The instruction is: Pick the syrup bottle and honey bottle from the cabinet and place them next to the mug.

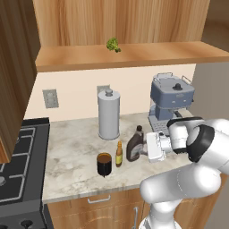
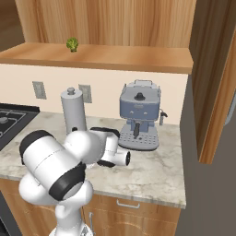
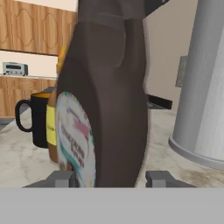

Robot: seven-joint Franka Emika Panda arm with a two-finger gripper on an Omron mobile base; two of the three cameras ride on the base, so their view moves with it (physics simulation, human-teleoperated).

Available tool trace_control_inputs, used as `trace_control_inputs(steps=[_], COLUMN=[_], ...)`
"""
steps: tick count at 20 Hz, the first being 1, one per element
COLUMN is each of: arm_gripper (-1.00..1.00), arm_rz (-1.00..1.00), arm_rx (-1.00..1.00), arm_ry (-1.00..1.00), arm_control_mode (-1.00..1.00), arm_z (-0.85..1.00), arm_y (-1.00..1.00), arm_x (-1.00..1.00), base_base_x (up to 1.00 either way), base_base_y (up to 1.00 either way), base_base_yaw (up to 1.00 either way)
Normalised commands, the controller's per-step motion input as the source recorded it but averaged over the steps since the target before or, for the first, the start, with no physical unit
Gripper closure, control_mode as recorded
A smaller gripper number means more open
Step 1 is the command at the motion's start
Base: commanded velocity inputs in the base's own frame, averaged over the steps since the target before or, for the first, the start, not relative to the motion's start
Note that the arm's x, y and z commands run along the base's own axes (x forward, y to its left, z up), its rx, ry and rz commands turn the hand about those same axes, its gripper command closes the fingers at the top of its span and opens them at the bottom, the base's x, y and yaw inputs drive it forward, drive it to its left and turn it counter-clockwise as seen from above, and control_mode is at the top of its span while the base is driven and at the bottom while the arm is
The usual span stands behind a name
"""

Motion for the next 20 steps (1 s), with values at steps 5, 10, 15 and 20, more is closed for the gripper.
trace_control_inputs(steps=[5, 10, 15, 20], arm_gripper=[-1.00, -1.00, -1.00, -1.00], arm_rz=[0.00, 0.00, -0.01, -0.08], arm_rx=[0.00, 0.00, 0.01, 0.07], arm_ry=[0.00, 0.00, 0.00, 0.00], arm_control_mode=[-1.00, -1.00, -1.00, -1.00], arm_z=[0.00, 0.00, 0.06, 0.62], arm_y=[0.00, -0.01, -0.43, -0.48], arm_x=[0.00, 0.00, -0.07, -0.39], base_base_x=[0.00, 0.00, 0.00, 0.00], base_base_y=[0.00, 0.00, 0.00, 0.00], base_base_yaw=[0.00, 0.00, 0.00, 0.00])
